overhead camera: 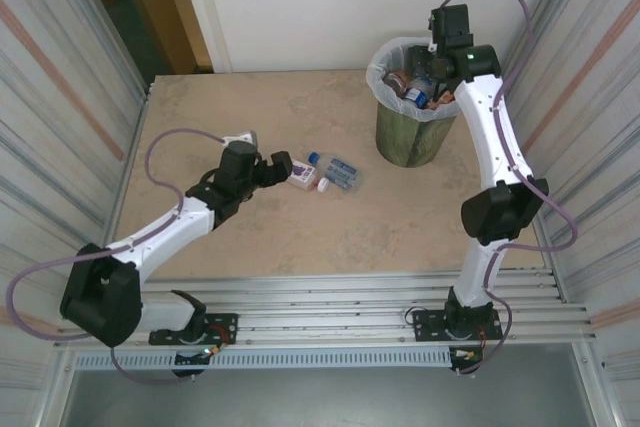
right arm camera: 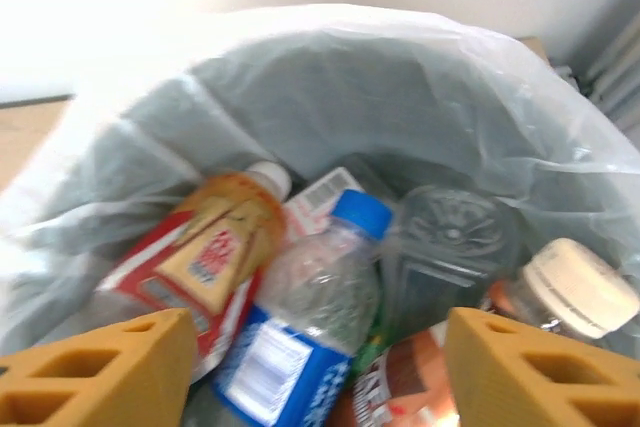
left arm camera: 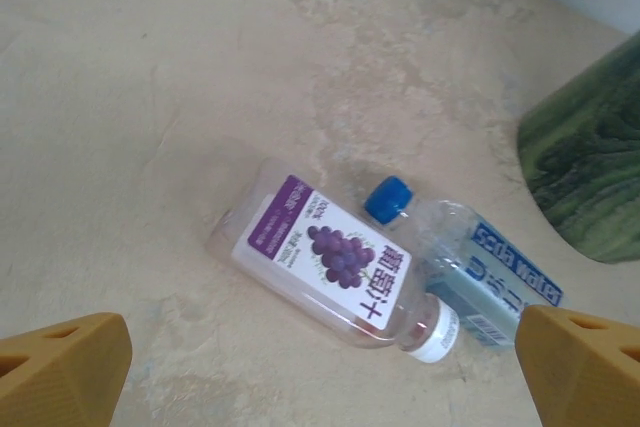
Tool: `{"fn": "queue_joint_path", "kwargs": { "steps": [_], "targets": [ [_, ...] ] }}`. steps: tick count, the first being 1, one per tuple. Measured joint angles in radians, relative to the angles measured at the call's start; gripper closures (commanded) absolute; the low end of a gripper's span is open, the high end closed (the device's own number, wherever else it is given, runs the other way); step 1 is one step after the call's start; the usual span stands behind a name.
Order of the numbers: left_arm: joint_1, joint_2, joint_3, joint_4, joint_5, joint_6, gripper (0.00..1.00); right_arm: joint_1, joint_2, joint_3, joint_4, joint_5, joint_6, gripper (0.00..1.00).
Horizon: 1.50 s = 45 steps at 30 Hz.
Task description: Put the plastic bottles in the bin
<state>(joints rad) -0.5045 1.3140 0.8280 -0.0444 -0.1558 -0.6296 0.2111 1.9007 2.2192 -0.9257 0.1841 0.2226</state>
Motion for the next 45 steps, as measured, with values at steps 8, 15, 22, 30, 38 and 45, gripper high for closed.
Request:
{"fn": "queue_joint_path", "kwargs": {
  "steps": [8, 15, 22, 30, 38, 45],
  "targets": [
    [0.026, 0.201, 0.143, -0.093, 0.013, -0.135, 0.01, 0.173, -0.153, -0.155, 0.035, 0.010, -0.024, 0.02],
    [0.027, 0.385, 0.272, -0.143, 0.034, -0.185, 0.01, 0.267, -0.247, -0.406, 0.118, -0.002, -0.017, 0.02],
    [0.027, 0.486, 0.336, -0.179, 0.063, -0.225, 0.01, 0.288, -0.263, -0.512, 0.164, -0.003, 0.032, 0.02],
    [0.027, 0.576, 0.373, -0.204, 0.103, -0.235, 0.01, 0.300, -0.282, -0.552, 0.185, -0.007, 0.065, 0.02],
    [0.027, 0.644, 0.467, -0.225, 0.130, -0.202, 0.01, 0.306, -0.286, -0.582, 0.192, -0.027, 0.085, 0.02],
    [0.027, 0.659, 0.498, -0.249, 0.133, -0.159, 0.01, 0.307, -0.285, -0.586, 0.199, -0.032, 0.089, 0.02]
  ]
}}
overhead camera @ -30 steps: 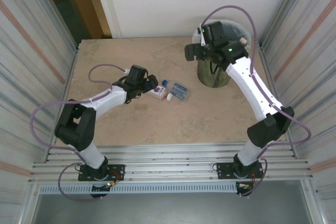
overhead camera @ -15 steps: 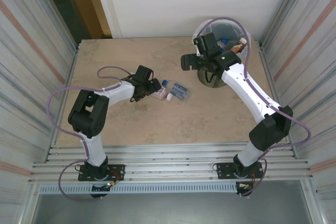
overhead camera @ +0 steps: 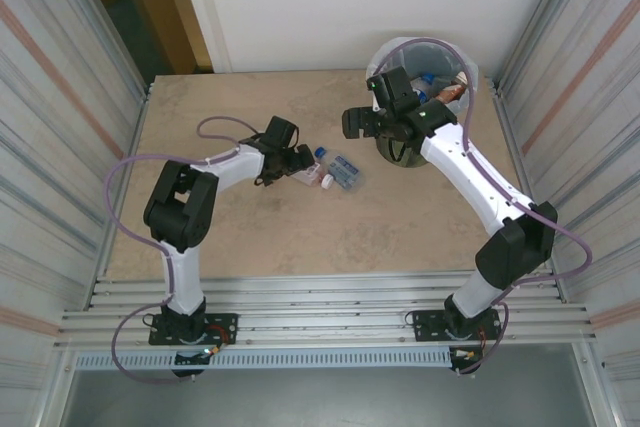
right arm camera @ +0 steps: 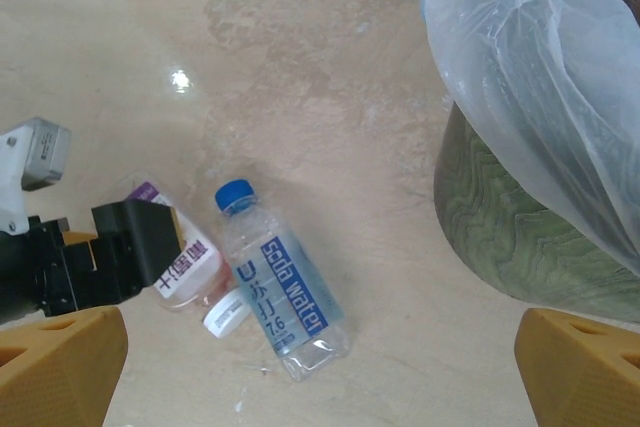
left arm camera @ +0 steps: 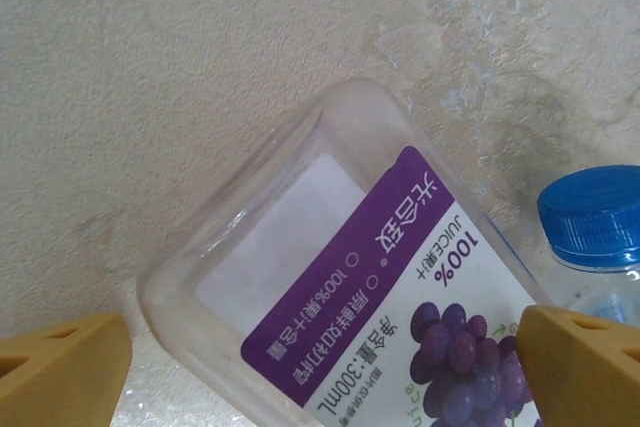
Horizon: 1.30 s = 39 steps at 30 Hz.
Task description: Put the plastic bottles in the bin
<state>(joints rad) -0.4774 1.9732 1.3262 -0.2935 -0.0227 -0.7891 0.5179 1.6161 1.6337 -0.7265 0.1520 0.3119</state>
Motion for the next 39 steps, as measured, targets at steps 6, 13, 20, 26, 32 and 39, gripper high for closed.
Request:
{"fn": "queue_joint_path", "kwargs": {
  "steps": [6, 13, 20, 26, 32, 39],
  "targets": [
    [-0.001, 0.021, 0.042, -0.032, -0.004, 0.026, 0.01, 0.000, 0.000, -0.027, 0.009, -0.004, 0.012, 0.02],
    [-0.020, 0.021, 0.050, -0.048, -0.043, 0.006, 0.01, 0.000, 0.000, -0.055, 0.023, -0.005, 0.021, 0.02],
    [-0.040, 0.042, 0.113, -0.077, -0.056, -0.010, 0.01, 0.000, 0.000, -0.070, 0.023, -0.016, 0.021, 0.02],
    [-0.041, 0.087, 0.140, -0.080, -0.057, -0.010, 0.01, 0.000, 0.000, -0.075, 0.024, -0.019, 0.022, 0.02],
    [-0.041, 0.099, 0.142, -0.103, -0.058, -0.001, 0.01, 0.000, 0.000, -0.075, 0.025, -0.020, 0.022, 0.02],
    [-0.044, 0.094, 0.129, -0.115, -0.070, 0.035, 0.01, 0.000, 0.000, -0.075, 0.026, -0.023, 0.026, 0.02]
  ]
}}
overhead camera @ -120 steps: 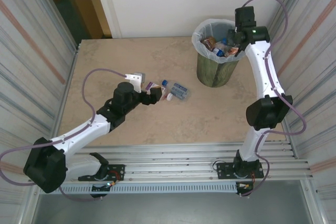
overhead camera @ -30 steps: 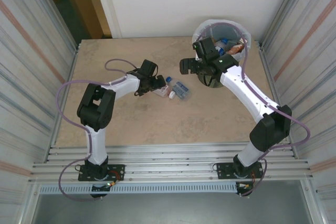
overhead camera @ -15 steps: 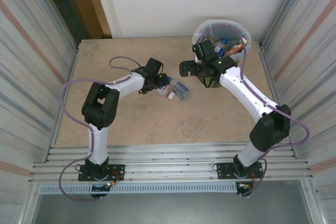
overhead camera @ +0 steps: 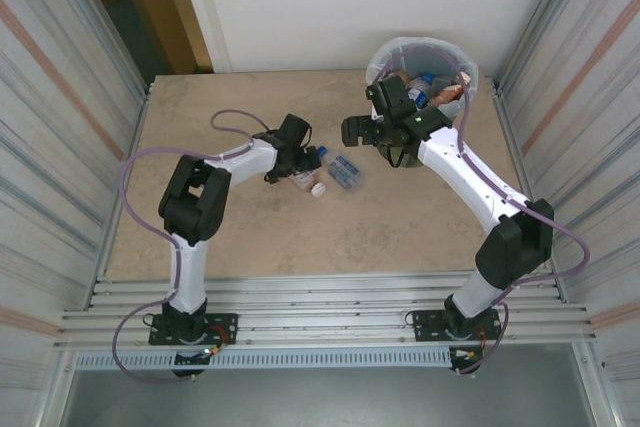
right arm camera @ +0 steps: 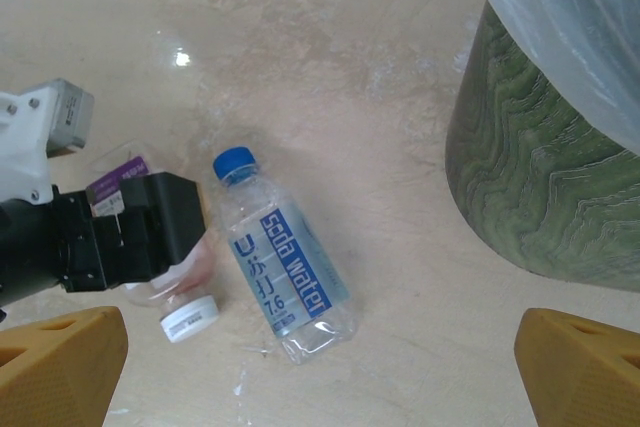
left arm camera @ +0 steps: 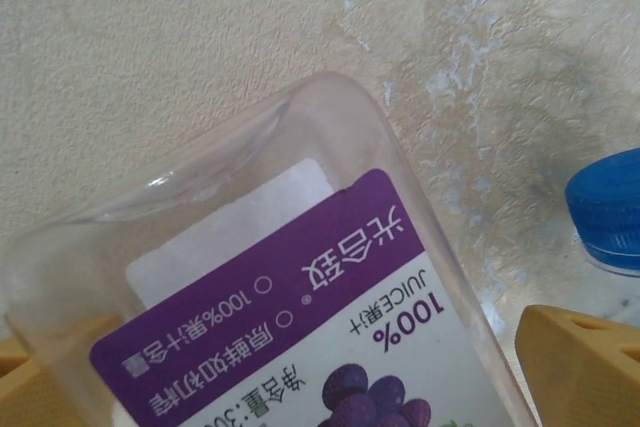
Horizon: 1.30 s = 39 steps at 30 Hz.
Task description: Put the plastic bottles in the bin
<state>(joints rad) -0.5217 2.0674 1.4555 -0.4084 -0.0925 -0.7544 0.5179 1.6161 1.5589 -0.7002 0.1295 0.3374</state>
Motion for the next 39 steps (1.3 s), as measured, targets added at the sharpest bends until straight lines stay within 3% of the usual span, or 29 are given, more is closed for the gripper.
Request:
{"fn": "queue_joint_path", "kwargs": {
  "steps": [9, 18, 24, 32, 39],
  "targets": [
    [-0.016, -0.079, -0.124, -0.027, -0.067, 0.057, 0.18, 0.000, 0.000, 0.000, 0.005, -0.010, 0.019, 0.02],
    [-0.026, -0.082, -0.133, -0.040, -0.104, 0.094, 0.39, 0.006, 0.000, 0.000, 0.018, -0.023, 0.022, 0.02],
    [-0.046, -0.110, -0.164, -0.042, -0.115, 0.140, 0.45, 0.006, 0.000, -0.002, 0.019, -0.021, 0.031, 0.02],
    [-0.066, -0.376, -0.370, 0.112, -0.105, 0.304, 0.47, -0.002, -0.013, -0.053, 0.035, -0.065, 0.083, 0.02],
    [-0.125, -0.633, -0.563, 0.385, -0.049, 0.550, 0.47, -0.042, -0.050, -0.080, 0.110, -0.296, 0.130, 0.01]
  ]
}}
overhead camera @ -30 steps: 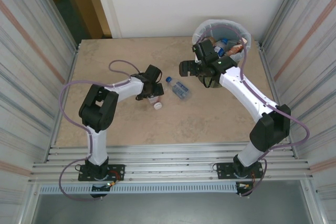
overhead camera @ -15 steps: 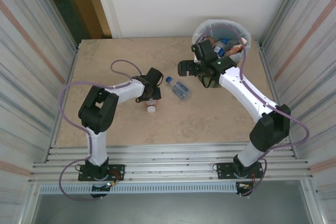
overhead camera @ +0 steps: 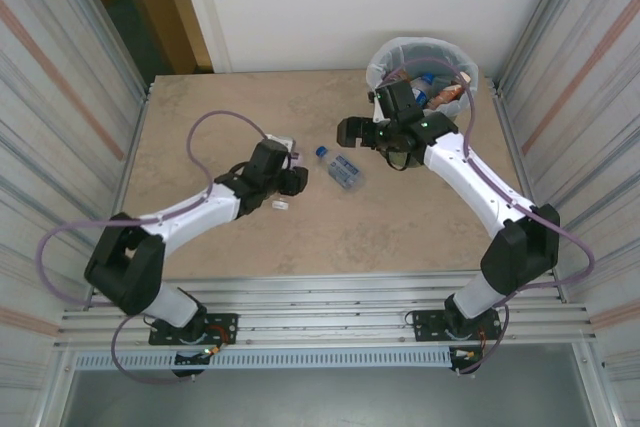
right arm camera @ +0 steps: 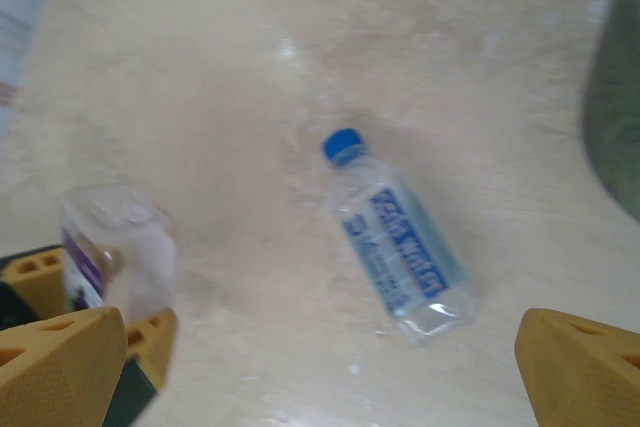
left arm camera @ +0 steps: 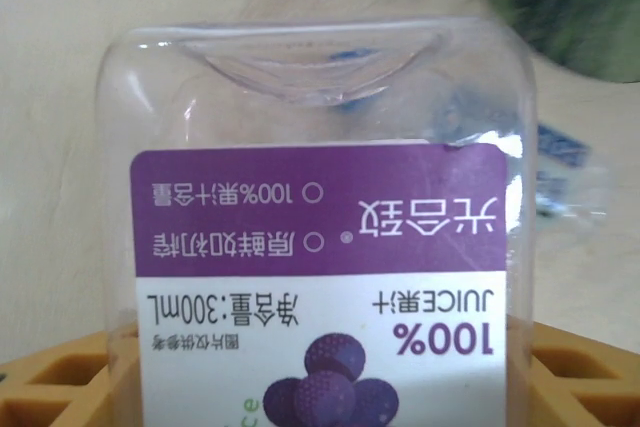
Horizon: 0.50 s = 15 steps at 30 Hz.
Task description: Put the plastic bottles in the bin
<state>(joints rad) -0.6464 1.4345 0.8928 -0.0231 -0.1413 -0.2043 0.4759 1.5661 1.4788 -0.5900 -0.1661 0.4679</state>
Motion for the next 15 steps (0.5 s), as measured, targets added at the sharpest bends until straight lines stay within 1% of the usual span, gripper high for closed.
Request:
{"fn": "queue_joint_path", "kwargs": {
  "steps": [3, 6, 9, 15],
  "targets": [
    [-0.024, -0.044, -0.044, 0.084, 0.032, 0.091, 0.47, -0.005, -0.002, 0.000, 0.040, -0.113, 0.017, 0.01],
    [-0.030, -0.066, -0.071, 0.145, 0.062, 0.152, 0.47, -0.002, -0.002, 0.000, 0.063, -0.204, 0.027, 0.03],
    [-0.031, -0.080, -0.083, 0.191, 0.089, 0.190, 0.47, 0.010, -0.002, 0.000, 0.078, -0.257, 0.033, 0.04],
    [-0.048, -0.085, -0.084, 0.256, 0.124, 0.232, 0.46, 0.042, 0.003, 0.000, 0.098, -0.314, 0.053, 0.07]
  ]
}}
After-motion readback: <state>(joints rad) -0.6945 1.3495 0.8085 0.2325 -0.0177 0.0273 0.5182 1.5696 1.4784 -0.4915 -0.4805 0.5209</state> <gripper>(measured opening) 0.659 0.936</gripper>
